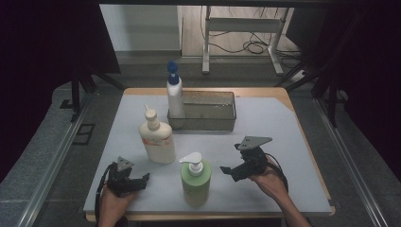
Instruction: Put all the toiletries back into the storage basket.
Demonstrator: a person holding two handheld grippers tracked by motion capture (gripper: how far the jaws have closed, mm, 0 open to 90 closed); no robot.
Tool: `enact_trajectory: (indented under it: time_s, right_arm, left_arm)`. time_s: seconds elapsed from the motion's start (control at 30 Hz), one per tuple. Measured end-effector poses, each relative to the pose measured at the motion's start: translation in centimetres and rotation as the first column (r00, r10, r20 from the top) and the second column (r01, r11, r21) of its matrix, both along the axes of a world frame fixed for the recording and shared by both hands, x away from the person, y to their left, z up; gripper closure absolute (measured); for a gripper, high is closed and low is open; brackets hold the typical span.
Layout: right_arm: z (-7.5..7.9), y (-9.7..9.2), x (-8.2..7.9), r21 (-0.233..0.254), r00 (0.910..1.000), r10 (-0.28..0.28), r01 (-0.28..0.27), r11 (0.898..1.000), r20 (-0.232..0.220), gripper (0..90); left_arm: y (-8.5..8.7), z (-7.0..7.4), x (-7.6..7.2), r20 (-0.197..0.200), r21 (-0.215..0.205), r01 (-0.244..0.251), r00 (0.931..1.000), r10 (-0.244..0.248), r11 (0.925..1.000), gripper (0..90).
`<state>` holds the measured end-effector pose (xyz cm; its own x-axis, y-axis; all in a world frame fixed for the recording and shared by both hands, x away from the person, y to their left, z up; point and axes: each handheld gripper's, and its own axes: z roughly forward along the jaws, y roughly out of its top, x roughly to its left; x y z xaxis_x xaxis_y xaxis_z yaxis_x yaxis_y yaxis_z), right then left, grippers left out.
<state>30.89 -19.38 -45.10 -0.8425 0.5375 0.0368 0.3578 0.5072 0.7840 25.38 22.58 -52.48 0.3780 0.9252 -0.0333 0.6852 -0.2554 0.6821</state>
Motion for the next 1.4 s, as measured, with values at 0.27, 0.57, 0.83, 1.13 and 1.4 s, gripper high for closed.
enact_trajectory:
  time_s: [0.27, 0.57, 0.83, 1.13, 1.4]
  right_arm:
    - [-0.3, 0.0, -1.7, -0.002, 0.9995, 0.030, -0.030, 1.000, -0.010, 0.0]
    - [-0.2, 0.8, -3.4, -0.006, 0.9959, 0.088, -0.088, 0.996, -0.021, 0.7]
    - [0.2, 2.1, -5.0, 0.005, 0.9884, 0.150, -0.150, 0.989, -0.026, 2.1]
    - [0.7, 4.2, -6.1, -0.024, 0.9756, 0.219, -0.219, 0.975, -0.021, 0.0]
    - [1.2, 5.9, -6.2, -0.006, 0.9682, 0.250, -0.250, 0.968, -0.015, 0.0]
  left_arm:
    - [0.0, 0.0, 0.0, 0.000, 0.000, 0.001, 1.0000, -0.001, 1.0000, 11.9]
    - [0.0, 0.0, 0.0, 0.000, 0.000, 0.001, 1.0000, -0.001, 1.0000, 12.0]
    - [0.0, 0.0, 0.0, -0.001, 0.002, 0.002, 1.0000, -0.002, 1.0000, 12.0]
    - [0.0, 0.0, 0.0, -0.001, 0.002, 0.002, 1.0000, -0.002, 1.0000, 11.9]
    - [0.0, 0.0, 0.0, -0.001, 0.002, 0.002, 1.0000, -0.002, 1.0000, 12.0]
